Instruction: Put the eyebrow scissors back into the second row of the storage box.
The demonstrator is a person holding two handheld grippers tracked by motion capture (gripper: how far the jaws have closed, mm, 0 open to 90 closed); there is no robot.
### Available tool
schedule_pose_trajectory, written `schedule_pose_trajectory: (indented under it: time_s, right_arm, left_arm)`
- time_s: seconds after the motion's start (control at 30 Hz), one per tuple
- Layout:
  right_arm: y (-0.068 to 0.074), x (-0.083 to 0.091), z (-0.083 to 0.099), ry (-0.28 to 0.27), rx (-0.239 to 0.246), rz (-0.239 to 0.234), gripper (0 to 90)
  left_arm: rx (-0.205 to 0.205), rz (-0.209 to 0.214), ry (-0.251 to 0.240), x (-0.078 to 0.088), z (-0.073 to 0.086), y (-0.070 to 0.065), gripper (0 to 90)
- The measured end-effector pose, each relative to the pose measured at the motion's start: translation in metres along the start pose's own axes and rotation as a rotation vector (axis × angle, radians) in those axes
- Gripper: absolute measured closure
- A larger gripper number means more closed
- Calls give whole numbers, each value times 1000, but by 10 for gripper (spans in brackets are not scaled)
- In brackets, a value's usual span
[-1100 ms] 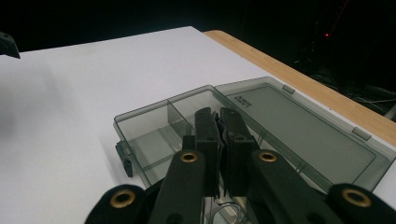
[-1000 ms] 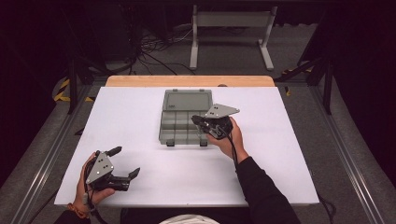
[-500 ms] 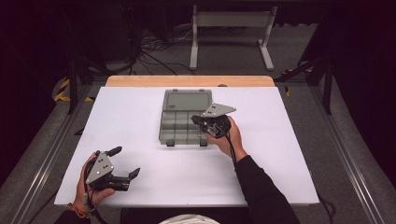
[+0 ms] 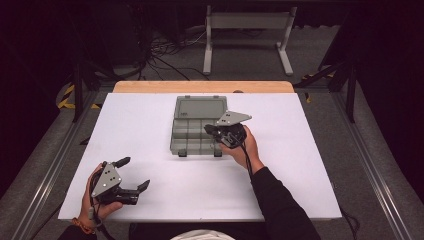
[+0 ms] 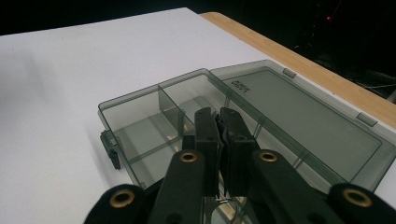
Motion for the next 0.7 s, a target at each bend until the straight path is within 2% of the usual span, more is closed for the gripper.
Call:
schedule_pose_trajectory:
  time_s: [0.2, 0.7]
  right_arm:
    - [3, 1, -1, -5, -4, -21, 842]
    - [7, 7, -6, -30, 5, -29, 821]
  left_arm:
    - [2, 0, 0, 0, 0, 0, 46]
    - [-2, 2, 3, -1, 0, 0, 46]
Point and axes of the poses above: each handheld gripper's, and its own axes: x roughly backward along the jaws, z roughly out of its underside, y roughly to its left, the point moved 5 cm from there along -x, roughly forward along the jaws, and after that the axes turned 15 degrees about z, right-handed, at the moved point
